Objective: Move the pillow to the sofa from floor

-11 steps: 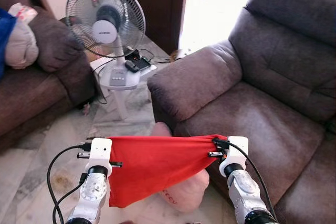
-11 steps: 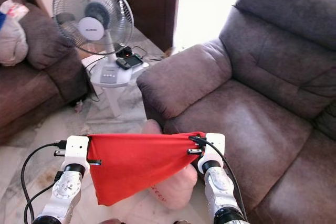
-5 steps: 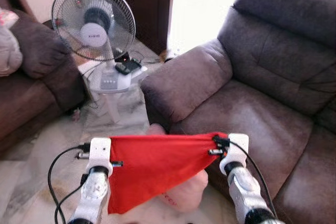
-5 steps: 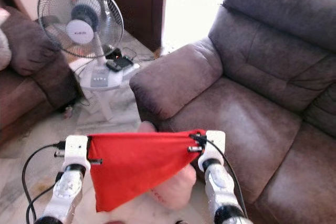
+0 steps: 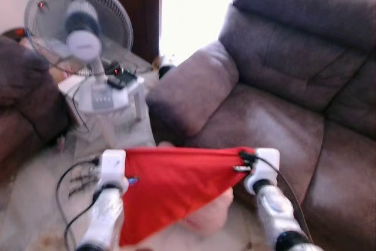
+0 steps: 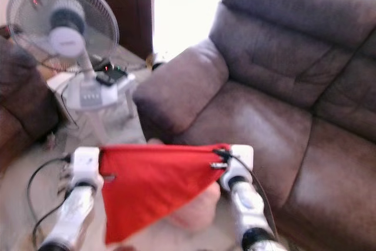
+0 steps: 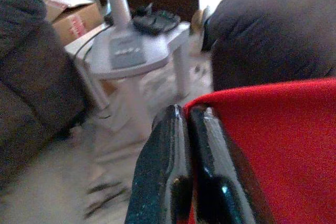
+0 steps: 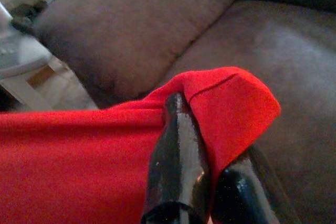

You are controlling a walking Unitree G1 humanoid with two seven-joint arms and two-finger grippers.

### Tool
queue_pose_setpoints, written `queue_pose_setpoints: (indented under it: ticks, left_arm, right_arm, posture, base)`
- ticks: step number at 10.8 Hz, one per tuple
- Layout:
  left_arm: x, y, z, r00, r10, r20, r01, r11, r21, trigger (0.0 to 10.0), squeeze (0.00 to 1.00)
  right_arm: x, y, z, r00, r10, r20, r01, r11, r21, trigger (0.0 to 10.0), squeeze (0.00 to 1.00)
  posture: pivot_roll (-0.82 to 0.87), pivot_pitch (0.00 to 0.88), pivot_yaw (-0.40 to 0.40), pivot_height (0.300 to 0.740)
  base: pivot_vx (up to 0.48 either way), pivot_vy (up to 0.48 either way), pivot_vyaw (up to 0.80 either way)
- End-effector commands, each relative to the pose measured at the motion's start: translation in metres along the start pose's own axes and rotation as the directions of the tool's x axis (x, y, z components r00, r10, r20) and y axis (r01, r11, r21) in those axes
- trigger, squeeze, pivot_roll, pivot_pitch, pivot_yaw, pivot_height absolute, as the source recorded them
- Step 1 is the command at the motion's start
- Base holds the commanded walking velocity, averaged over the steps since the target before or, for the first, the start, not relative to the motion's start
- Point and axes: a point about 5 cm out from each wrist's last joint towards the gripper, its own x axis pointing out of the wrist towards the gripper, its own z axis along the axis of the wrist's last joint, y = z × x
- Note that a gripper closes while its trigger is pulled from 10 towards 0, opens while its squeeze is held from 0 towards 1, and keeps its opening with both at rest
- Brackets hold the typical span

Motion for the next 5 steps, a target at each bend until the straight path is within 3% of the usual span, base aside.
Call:
queue_pose_setpoints:
  ticks: [1,5]
  left_arm:
    - [0.0059,0.0122,0.0084,0.997,0.076,0.034,-0.075,0.997,-0.018,10.0,0.0]
    - [0.0072,0.0181,0.0112,0.995,0.087,0.048,-0.087,0.996,-0.01,10.0,0.0]
  right_arm:
    - [-0.0028,-0.0318,0.0108,0.991,-0.123,0.049,0.123,0.992,0.008,10.0,0.0]
    - [-0.0031,-0.0314,0.0101,0.991,-0.122,0.05,0.122,0.993,0.007,10.0,0.0]
  posture:
    - [0.08,0.054,-0.06,0.74]
    - [0.08,0.056,-0.058,0.74]
  base:
    - [0.0,0.0,-0.69]
    - [0.0,0.0,-0.7]
